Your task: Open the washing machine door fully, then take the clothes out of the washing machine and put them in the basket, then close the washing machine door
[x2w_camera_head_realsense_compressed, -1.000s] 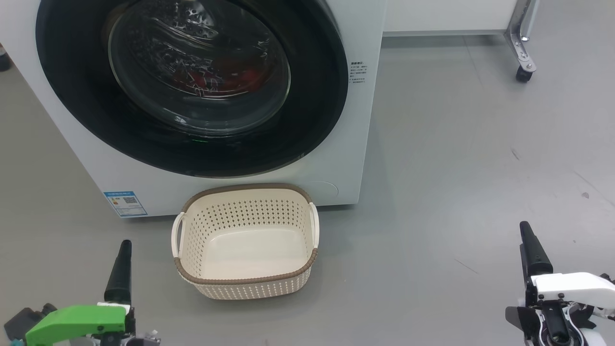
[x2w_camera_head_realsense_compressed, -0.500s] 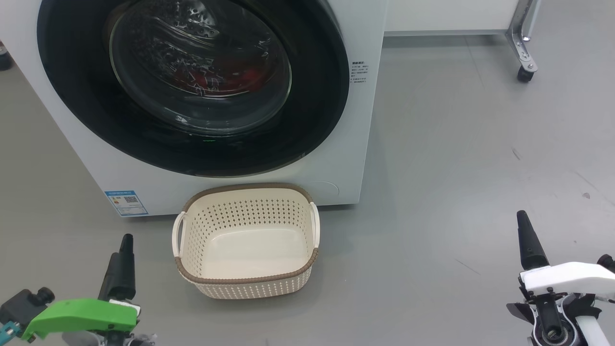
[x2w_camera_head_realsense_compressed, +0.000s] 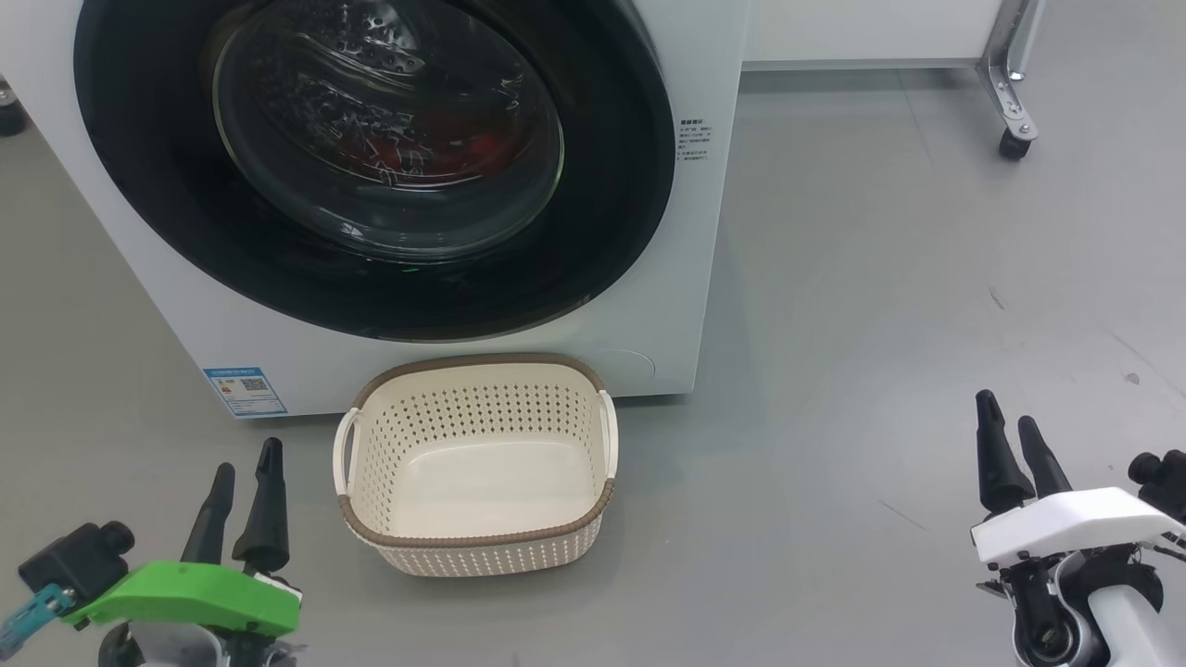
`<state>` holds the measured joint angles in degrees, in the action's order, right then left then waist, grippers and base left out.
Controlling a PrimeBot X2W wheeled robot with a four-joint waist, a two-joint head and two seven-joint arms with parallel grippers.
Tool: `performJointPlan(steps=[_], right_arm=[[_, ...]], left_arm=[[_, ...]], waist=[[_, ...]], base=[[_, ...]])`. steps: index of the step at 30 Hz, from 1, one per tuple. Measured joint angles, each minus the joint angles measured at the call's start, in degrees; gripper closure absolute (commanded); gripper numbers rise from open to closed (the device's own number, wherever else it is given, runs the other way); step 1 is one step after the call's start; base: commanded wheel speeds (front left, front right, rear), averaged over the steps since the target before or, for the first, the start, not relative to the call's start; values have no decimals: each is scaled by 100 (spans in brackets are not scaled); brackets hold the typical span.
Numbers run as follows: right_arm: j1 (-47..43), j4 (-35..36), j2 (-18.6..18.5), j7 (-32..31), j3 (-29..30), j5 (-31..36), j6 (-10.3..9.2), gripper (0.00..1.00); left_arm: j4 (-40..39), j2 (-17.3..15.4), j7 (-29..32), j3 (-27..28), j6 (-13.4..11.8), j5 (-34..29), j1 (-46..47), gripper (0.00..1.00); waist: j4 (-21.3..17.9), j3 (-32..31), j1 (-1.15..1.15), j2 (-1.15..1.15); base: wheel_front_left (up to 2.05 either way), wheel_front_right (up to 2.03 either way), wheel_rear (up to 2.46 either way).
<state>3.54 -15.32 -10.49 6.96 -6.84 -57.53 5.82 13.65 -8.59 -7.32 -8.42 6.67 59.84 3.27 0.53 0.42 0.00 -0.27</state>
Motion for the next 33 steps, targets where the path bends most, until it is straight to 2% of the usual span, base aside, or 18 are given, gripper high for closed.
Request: performJointPlan(steps=[15,19,33], right_arm=[[103,-67,-129,302,-541,1553,-320,0],[133,-83,-147,369,-641,1895,-452,0],[182,-165,-196,631,-924,2903,-657,0]], left_arm=[[-97,-105,-278,-341,-361,-1920,82,0],[-97,-105,-355,-423,-432,-2264,84,0],[-46,-70,-593,-628,-538,-3333,85,0]], waist=[[11,-6,0,0],[11,-6,0,0],[20,-10,0,0]], base=[[0,0,0],[0,0,0],[0,0,0]])
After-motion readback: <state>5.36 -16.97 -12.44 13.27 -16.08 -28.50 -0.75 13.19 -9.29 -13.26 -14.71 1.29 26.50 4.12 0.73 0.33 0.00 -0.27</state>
